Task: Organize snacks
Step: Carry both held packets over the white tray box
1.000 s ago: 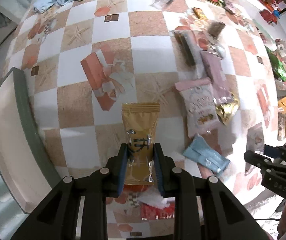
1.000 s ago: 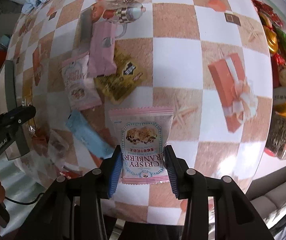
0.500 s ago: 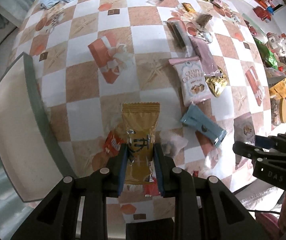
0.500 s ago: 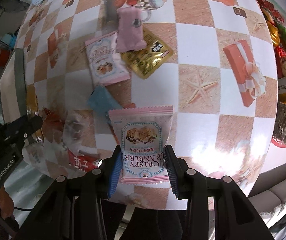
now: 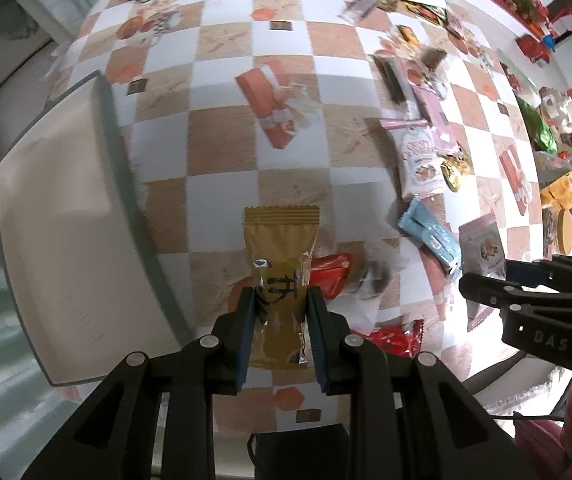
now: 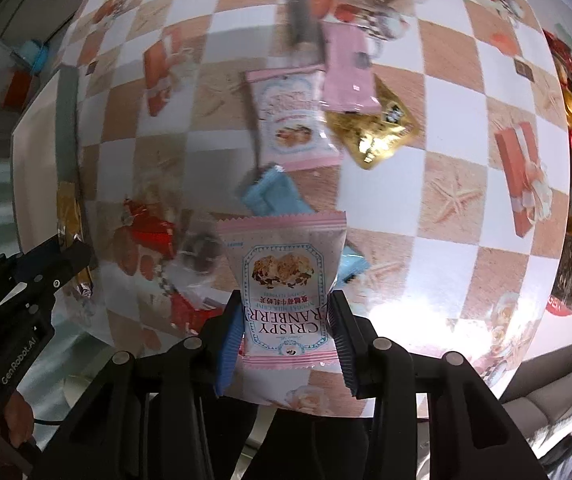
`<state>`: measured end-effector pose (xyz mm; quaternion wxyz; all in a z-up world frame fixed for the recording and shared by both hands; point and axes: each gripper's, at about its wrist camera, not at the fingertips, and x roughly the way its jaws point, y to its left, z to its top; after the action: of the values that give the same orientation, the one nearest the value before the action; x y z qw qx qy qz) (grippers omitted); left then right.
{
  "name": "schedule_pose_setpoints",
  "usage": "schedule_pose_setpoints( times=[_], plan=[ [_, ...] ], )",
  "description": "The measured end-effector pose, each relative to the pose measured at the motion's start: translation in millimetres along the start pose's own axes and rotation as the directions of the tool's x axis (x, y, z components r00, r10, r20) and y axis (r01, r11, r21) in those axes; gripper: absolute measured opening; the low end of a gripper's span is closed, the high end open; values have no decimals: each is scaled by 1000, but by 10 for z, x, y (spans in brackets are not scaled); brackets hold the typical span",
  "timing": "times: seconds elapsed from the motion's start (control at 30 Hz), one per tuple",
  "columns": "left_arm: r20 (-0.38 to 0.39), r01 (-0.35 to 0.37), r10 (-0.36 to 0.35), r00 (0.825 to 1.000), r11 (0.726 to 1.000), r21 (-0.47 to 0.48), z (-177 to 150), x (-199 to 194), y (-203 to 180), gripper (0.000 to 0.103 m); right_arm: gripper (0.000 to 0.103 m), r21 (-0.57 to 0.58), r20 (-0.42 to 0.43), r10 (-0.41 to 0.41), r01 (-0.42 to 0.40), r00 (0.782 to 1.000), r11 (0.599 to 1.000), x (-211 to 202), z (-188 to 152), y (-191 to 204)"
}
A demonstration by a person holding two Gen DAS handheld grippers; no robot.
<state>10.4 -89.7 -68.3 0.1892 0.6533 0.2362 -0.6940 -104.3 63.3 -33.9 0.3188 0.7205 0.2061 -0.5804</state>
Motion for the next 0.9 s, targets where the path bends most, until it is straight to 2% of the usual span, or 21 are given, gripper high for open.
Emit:
schedule_pose_setpoints(
  times=[0.27,0.47,0.7,0.9],
  plan=[
    [19,-6,8,1000,997,-71,-154,-87,281,28,43,-76,5,-24,25,1000,997,31,60,441],
    [38,-17,23,999,990,-143,-255,-179,583,28,43,-162,10,-31,32,999,986,110,113,936],
    [50,-34,47,998,972,-233,-391,-241,983,28,43,-277,17,-38,41,999,960,154,193,1528],
    [67,-50,76,995,946,-320,-529,-317,1340,28,43,-357,9,-17,19,1000,934,213,238,2007]
  ],
)
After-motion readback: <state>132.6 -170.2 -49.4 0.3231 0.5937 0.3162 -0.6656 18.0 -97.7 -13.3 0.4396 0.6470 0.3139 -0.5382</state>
